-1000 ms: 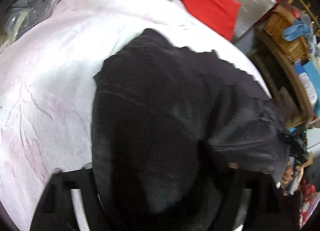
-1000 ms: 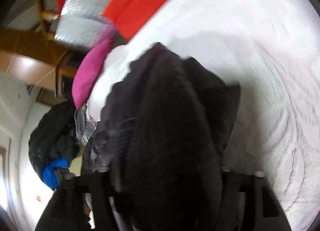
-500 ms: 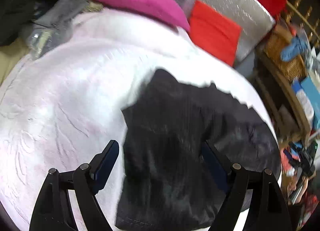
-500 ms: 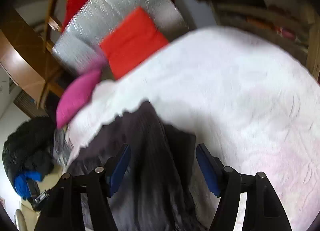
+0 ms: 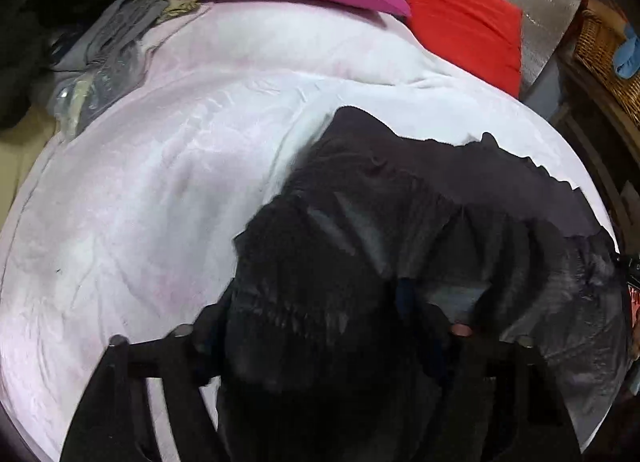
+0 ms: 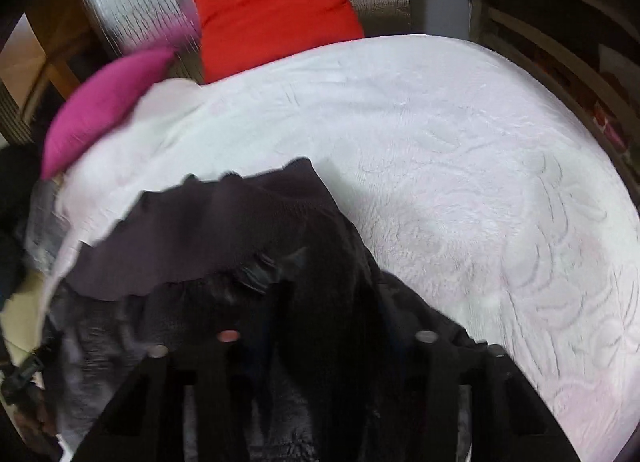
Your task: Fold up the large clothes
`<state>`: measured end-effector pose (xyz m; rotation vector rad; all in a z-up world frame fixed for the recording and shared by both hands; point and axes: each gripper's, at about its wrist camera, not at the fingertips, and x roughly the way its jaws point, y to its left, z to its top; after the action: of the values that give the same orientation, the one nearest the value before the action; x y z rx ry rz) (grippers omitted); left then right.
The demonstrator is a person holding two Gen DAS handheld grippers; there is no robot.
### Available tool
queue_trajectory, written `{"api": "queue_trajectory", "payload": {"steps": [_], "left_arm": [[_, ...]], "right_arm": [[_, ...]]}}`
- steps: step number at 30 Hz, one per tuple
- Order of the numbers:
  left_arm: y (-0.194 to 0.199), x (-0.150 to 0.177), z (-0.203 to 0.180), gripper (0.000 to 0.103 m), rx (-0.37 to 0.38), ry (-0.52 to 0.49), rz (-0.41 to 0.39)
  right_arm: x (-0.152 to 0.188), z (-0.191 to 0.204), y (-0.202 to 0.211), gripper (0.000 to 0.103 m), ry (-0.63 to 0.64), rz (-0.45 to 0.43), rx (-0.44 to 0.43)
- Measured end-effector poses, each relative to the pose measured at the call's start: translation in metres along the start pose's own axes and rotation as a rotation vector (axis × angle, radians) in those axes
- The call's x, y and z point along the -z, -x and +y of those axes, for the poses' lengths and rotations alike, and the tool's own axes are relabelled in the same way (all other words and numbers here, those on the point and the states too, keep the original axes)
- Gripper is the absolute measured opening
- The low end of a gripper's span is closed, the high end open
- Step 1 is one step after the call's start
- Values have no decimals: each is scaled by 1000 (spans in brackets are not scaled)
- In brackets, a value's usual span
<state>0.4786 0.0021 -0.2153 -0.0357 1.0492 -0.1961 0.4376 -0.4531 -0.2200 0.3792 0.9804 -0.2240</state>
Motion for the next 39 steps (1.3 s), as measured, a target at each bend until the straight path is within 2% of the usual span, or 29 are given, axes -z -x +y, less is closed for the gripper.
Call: {"api": "queue_trajectory", "payload": {"steps": [2, 4, 10, 16, 19, 23, 26, 28, 30, 31, 34, 37, 39], "left_arm": [[-1, -3, -1, 68, -6, -9, -23], [-9, -8, -4, 67, -16, -7, -47], [-23, -16, -19, 69, -92, -58, -108], [-4, -11, -26, 70, -151, -82, -115], [21, -1, -29, 70, -156, -93, -121], [56, 17, -32, 70, -148, -130, -182], [71, 35, -38, 71, -170, -168, -198], [69, 44, -41, 71, -188, -180, -183], [60, 54, -43, 72, -203, -183, -140], [53, 60, -44, 76, -207, -187, -113], [43, 71, -46, 83, -243, -218, -138], [45, 65, -39, 83, -215, -183, -110], [51, 63, -35, 83, -207, -158, -113]], "right_arm": [[-3, 1, -3, 32, 0, -26, 25], [-7, 0, -5, 30, -1, -50, 42], [-7, -10, -29, 29, -33, -63, 68], [-2, -30, -2, 31, -137, -89, -19], [3, -33, 24, 31, -166, -110, -55], [17, -11, 63, 32, -70, -175, -60], [41, 15, 74, 33, 17, -128, -102], [61, 33, 77, 33, 80, -80, -118], [80, 48, 78, 33, 127, -52, -94], [90, 53, 76, 33, 140, -37, -95], [111, 62, 63, 34, 192, -29, -40], [113, 71, 63, 34, 246, -31, 4], [110, 68, 73, 34, 190, -43, -27]]}}
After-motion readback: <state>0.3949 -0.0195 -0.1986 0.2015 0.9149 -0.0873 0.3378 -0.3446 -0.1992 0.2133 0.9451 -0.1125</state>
